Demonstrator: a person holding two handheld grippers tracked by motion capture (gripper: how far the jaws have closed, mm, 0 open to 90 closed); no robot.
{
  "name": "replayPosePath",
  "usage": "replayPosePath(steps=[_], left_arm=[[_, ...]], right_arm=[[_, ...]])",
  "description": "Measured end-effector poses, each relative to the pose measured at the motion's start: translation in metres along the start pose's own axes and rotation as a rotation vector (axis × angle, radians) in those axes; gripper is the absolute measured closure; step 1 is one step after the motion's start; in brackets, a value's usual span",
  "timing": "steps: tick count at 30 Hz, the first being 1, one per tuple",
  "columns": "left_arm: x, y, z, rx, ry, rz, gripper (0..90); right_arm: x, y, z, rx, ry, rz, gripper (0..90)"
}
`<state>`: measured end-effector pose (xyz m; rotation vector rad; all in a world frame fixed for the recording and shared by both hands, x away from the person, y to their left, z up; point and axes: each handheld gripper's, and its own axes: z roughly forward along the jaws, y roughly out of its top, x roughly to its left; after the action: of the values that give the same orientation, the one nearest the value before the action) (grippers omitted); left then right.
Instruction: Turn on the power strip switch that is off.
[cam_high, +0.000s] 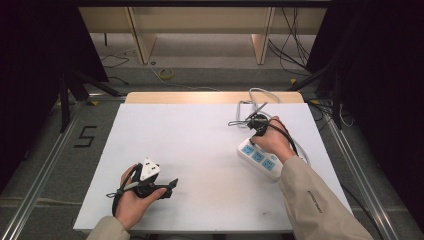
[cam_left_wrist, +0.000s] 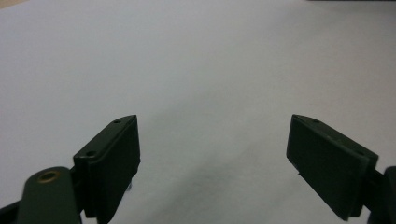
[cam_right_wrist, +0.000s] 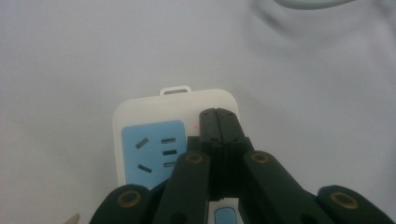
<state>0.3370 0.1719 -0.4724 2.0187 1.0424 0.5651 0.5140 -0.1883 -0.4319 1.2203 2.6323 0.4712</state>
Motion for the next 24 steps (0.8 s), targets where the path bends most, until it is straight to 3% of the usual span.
replayPosePath(steps=[24], left_arm=[[0.0001,-0.0001,-0.0005,-0.002,0.001,0.000,17.2]], right_arm=[[0.0005,-0.0013,0.0007,-0.007,-0.003,-0.007,90.0]])
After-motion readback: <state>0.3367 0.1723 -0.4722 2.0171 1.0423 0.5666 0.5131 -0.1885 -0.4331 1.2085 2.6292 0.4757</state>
